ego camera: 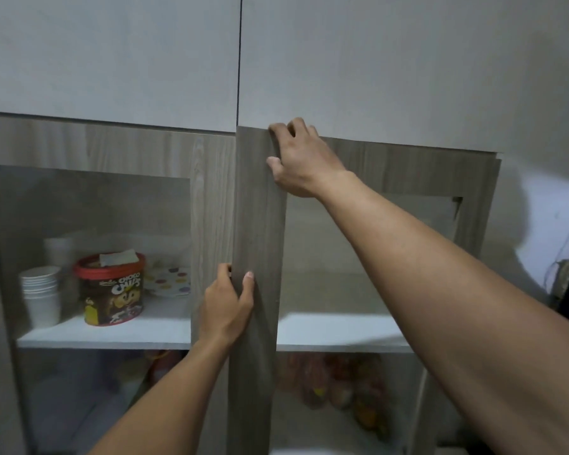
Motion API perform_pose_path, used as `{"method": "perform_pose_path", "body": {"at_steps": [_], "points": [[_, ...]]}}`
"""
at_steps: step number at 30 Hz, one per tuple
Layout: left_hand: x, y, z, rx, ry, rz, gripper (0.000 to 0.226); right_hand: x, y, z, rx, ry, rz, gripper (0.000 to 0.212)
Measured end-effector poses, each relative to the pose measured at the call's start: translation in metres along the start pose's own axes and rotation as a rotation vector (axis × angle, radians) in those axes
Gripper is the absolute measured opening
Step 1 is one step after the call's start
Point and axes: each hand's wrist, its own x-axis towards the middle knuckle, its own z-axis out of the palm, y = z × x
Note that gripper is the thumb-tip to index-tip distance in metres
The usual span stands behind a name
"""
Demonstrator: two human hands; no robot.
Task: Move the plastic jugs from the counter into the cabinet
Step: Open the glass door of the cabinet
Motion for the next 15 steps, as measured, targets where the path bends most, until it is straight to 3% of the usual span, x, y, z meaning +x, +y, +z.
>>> {"method": "perform_pose_path", "body": {"at_steps": [8,15], "points": [[-0.084,0.045,-0.031,0.093,0.088,0.108,0.03,-0.075,-0.003,-0.064,0.127,0.034,-0.023,0.068],[-0.142,0.099,-0.057,0.067,-0.025,0.355,0.038,-0.142,-0.011,-0.141,0.19,0.078,0.1,0.076]]}}
